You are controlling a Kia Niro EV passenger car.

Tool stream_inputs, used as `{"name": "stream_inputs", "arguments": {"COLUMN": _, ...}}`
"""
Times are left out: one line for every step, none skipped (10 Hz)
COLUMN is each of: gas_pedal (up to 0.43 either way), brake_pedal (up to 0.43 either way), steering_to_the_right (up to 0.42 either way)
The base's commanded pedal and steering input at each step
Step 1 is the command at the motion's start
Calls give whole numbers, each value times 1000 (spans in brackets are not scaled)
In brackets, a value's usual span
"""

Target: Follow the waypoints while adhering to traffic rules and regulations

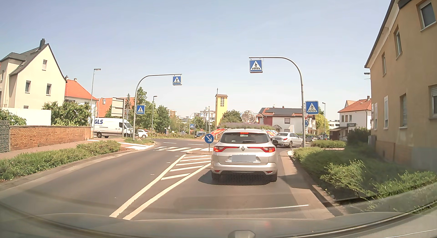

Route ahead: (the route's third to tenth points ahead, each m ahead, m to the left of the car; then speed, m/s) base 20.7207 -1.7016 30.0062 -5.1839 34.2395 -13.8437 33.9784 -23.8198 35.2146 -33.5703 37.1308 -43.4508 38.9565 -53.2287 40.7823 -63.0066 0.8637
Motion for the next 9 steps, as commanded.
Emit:
{"name": "stream_inputs", "arguments": {"gas_pedal": 0, "brake_pedal": 0, "steering_to_the_right": 14}}
{"name": "stream_inputs", "arguments": {"gas_pedal": 0, "brake_pedal": 0, "steering_to_the_right": 17}}
{"name": "stream_inputs", "arguments": {"gas_pedal": 0, "brake_pedal": 0, "steering_to_the_right": 20}}
{"name": "stream_inputs", "arguments": {"gas_pedal": 0, "brake_pedal": 0, "steering_to_the_right": 21}}
{"name": "stream_inputs", "arguments": {"gas_pedal": 0, "brake_pedal": 0, "steering_to_the_right": 22}}
{"name": "stream_inputs", "arguments": {"gas_pedal": 0, "brake_pedal": 6, "steering_to_the_right": 25}}
{"name": "stream_inputs", "arguments": {"gas_pedal": 0, "brake_pedal": 0, "steering_to_the_right": 27}}
{"name": "stream_inputs", "arguments": {"gas_pedal": 0, "brake_pedal": 0, "steering_to_the_right": 33}}
{"name": "stream_inputs", "arguments": {"gas_pedal": 0, "brake_pedal": 0, "steering_to_the_right": 37}}
